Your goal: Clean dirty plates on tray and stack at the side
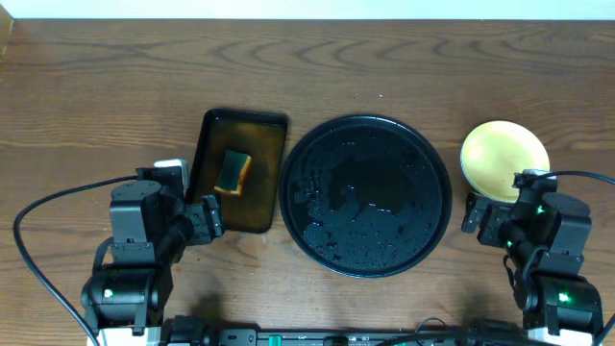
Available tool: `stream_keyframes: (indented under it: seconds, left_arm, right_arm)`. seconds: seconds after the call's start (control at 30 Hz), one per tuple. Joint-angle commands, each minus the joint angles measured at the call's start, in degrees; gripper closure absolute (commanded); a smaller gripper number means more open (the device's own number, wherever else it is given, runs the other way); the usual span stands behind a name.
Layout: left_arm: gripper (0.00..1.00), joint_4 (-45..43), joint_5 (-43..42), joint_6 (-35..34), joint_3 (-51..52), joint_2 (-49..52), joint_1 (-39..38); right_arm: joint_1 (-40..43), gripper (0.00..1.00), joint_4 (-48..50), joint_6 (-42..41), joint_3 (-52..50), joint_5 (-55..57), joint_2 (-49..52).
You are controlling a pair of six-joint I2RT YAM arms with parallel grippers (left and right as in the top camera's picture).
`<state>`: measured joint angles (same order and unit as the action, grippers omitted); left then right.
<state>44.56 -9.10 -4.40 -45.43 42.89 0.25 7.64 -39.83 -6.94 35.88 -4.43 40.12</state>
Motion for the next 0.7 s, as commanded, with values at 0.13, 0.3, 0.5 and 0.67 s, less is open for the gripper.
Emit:
stream_keyframes:
  seconds: [0.13, 0.3, 0.5, 0.67]
  left_arm:
    - [0.2, -0.04, -0.76, 0.96, 0.22, 1.14, -0.11]
    - [0.2, -0.04, -0.76, 0.96, 0.22, 1.97, -0.11]
    - [0.2, -0.02, -0.76, 0.96, 0.22, 2.62, -0.11]
    - [0.2, -0.02, -0.76, 0.96, 0.22, 3.1, -0.11]
  right_arm:
    - [-0.55, 0.01, -0.31, 0.79, -0.44, 0.52, 0.66]
    - [-0.55, 0.01, -0.33, 0.79, -0.44, 0.52, 0.66]
    - [-0.55, 0.01, -0.31, 0.79, -0.44, 0.52, 0.66]
    - [-0.55, 0.01, -0.31, 0.81, -0.44, 0.52, 0.63]
